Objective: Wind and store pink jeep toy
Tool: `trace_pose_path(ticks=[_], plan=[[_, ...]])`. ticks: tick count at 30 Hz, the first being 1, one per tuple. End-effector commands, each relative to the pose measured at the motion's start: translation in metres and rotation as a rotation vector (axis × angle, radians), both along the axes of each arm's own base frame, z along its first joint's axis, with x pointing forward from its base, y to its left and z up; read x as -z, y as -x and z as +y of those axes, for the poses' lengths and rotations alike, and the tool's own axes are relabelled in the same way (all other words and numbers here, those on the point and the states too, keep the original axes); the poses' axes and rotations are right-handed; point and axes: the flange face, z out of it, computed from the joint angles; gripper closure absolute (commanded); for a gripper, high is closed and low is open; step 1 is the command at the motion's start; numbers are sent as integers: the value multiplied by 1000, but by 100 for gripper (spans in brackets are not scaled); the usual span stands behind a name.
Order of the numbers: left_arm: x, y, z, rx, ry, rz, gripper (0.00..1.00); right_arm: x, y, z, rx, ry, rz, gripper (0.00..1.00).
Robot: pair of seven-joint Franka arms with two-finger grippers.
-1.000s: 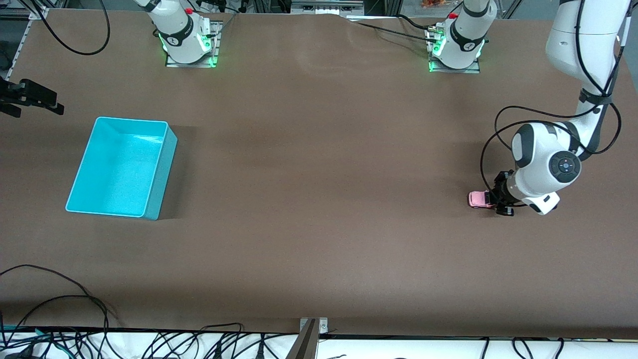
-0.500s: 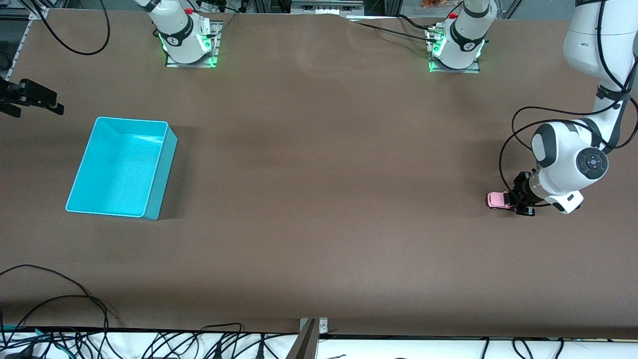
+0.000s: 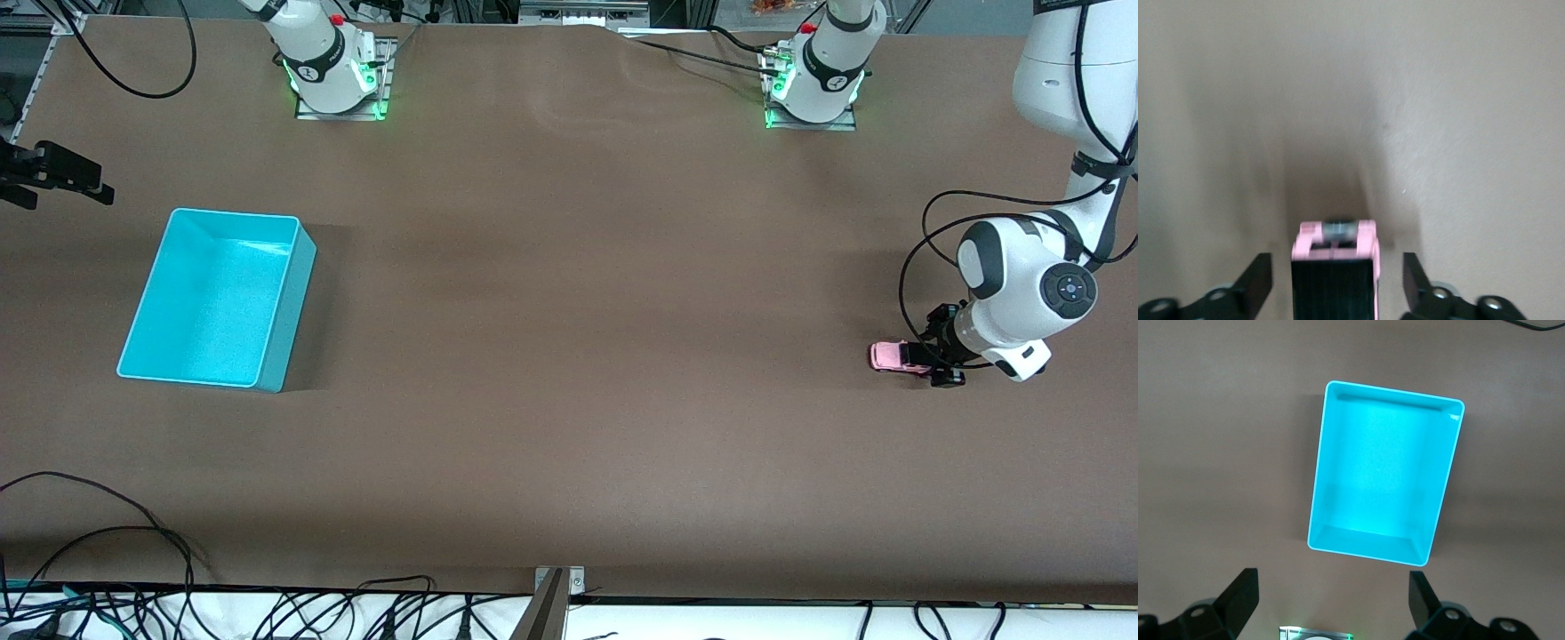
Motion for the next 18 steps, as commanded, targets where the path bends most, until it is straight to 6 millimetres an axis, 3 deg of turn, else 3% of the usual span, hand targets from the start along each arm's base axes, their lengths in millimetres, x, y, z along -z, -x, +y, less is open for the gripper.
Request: trace_pose_path(ticks=[1,11,18], plan=[[-51,5,7,61,-9,48,0,-7,2,-1,7,-1,0,0],[-143,3,1,177,-23,-5,0,-7,2,-1,7,-1,0,0],[-205,-11,-19,385,-42,-61,0,-7,2,-1,7,-1,0,0]])
